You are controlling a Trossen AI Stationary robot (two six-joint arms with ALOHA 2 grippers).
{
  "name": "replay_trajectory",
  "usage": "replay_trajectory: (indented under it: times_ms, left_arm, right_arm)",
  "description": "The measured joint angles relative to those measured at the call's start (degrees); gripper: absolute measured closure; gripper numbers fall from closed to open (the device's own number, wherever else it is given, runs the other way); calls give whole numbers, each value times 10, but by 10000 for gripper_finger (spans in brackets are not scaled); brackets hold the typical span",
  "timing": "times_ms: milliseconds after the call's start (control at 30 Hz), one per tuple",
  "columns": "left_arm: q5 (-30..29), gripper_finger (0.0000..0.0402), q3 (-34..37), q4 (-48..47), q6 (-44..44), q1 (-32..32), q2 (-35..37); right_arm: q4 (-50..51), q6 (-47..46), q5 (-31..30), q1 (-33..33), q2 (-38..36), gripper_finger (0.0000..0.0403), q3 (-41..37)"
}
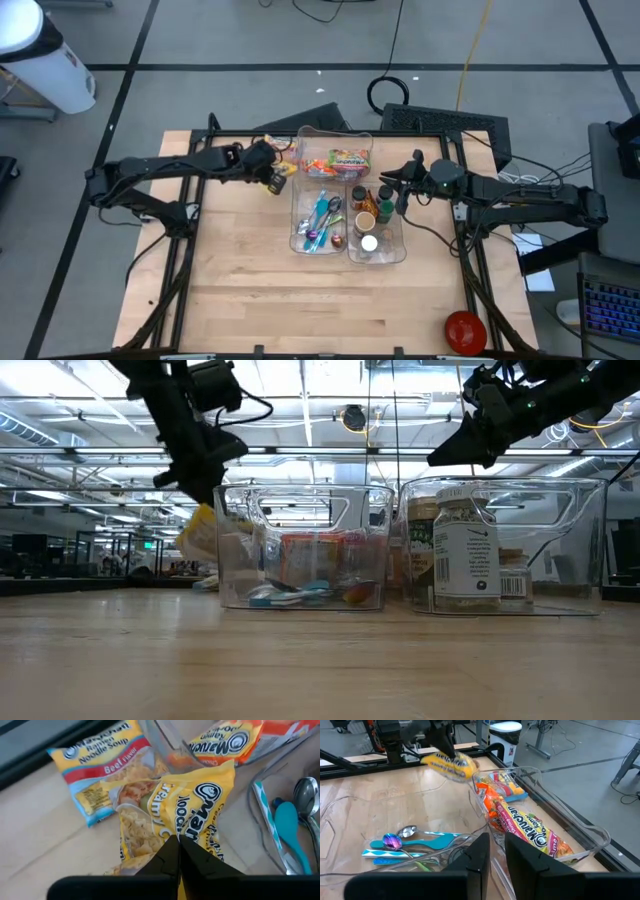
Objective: Pick & Place Food Item
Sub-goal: Put the yellow noodle pack into the top transparent bin
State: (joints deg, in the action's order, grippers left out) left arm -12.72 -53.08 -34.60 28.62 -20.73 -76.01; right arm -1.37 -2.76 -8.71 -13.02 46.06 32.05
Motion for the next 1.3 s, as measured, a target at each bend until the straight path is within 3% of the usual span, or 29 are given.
replay_trajectory:
  times_ms: [167,433,900,1133,1300]
  left_arm:
    - [-12,395,-62,-38,2,2,0]
    - [-13,396,-155,9,-1,2,-15]
    - [23,397,-336,15,-49,-10,-197]
    - [25,395,-353,17,-41,-53,-266]
    - [86,396,-353,18,-25,-73,-303]
  right_arm:
    - [-1,0,0,0,0,353,0]
    - [-8,0,-1,0,0,353,0]
    - [-10,4,-2,0,0,353,0]
    - [-4,4,-2,0,0,353,0]
    - [-1,4,-2,0,0,353,0]
